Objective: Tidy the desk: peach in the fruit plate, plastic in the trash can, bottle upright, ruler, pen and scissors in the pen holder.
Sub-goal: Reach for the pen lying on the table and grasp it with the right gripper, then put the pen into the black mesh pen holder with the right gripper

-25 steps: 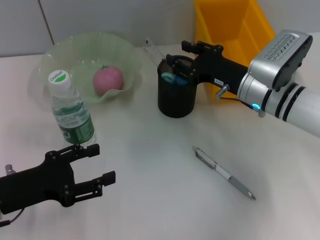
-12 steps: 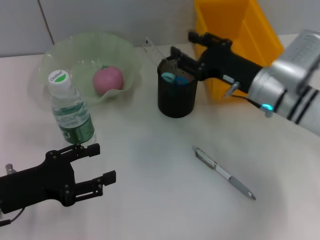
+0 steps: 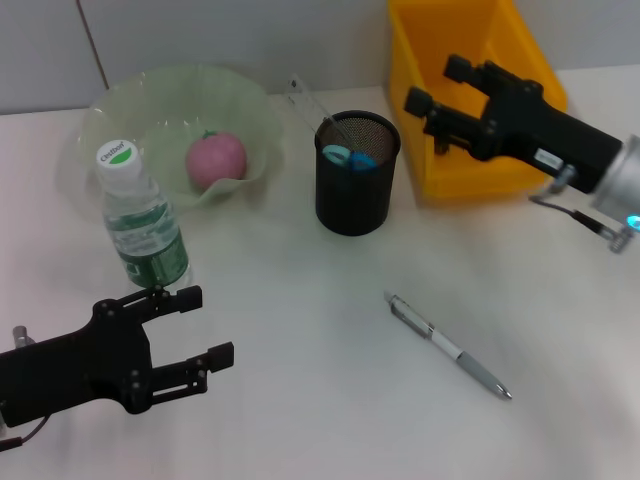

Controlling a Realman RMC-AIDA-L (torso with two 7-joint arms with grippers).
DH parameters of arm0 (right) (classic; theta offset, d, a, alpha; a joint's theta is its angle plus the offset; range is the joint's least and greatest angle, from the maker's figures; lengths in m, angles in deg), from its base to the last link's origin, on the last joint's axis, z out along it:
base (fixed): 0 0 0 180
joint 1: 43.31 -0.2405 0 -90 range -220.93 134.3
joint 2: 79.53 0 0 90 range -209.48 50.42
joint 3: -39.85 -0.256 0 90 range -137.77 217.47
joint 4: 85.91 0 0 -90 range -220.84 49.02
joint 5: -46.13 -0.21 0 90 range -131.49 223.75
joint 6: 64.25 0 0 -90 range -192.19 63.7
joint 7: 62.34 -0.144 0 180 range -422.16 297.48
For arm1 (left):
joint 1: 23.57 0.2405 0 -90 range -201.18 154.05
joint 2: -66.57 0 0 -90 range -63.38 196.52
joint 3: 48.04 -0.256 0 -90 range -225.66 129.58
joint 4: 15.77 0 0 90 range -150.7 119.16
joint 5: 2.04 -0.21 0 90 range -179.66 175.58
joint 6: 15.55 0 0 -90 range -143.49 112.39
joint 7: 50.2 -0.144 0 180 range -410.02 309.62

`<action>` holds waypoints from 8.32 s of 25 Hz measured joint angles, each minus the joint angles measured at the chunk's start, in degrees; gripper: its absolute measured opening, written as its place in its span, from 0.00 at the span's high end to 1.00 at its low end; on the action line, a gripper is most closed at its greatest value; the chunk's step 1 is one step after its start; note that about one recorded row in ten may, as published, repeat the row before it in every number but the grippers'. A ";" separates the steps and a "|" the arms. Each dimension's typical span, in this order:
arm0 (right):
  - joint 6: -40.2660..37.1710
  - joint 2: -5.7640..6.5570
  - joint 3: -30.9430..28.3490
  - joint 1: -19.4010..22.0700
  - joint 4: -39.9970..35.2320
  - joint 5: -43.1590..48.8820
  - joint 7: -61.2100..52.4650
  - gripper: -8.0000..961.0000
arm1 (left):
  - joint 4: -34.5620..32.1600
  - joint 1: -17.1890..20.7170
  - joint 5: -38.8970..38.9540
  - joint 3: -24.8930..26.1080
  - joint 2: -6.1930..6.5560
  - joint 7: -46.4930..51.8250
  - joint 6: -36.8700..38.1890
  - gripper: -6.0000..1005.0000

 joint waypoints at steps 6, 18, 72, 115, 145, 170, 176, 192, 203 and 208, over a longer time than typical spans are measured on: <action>-6.50 0.01 0.00 5.49 -11.62 5.37 -8.13 0.17 | 0.16 -0.61 0.00 -0.26 0.00 -2.53 0.39 0.20; -20.26 0.10 0.04 -2.84 -45.92 54.30 -67.04 0.17 | -0.05 -1.50 -2.25 -0.34 0.25 -3.73 1.09 0.20; -13.82 -0.79 36.78 -29.21 -19.94 80.47 -104.41 0.24 | -0.46 -2.34 -5.28 1.37 1.05 -7.51 1.35 0.20; -11.75 -0.79 38.64 -30.18 -17.64 80.51 -104.45 0.59 | -0.55 -2.92 -5.28 2.06 1.35 -7.32 1.98 0.20; -10.52 -0.64 39.91 -29.42 -17.22 80.28 -102.22 0.77 | -0.64 -3.04 -5.25 2.22 1.61 -7.01 2.81 0.20; -12.23 -0.38 37.42 -28.34 -23.43 80.30 -99.36 0.86 | -0.71 -2.97 -5.28 3.46 1.45 -7.19 3.47 0.20; -12.93 -0.26 33.85 -25.77 -29.09 80.28 -96.92 0.86 | -0.64 -2.90 -5.28 3.46 1.48 -7.37 3.27 0.20; -13.26 -0.17 16.72 -12.98 -44.03 60.89 -70.60 0.86 | -0.60 -2.60 -5.28 3.55 1.65 -7.11 3.09 0.20; -3.45 -0.17 7.97 -6.39 -41.29 42.43 -51.99 0.86 | 0.15 -2.76 -5.27 3.55 1.56 -7.16 3.10 0.20; 4.93 -0.19 8.24 -6.01 -36.04 35.95 -43.90 0.86 | 0.15 -2.75 -5.28 3.55 1.49 -7.18 3.12 0.20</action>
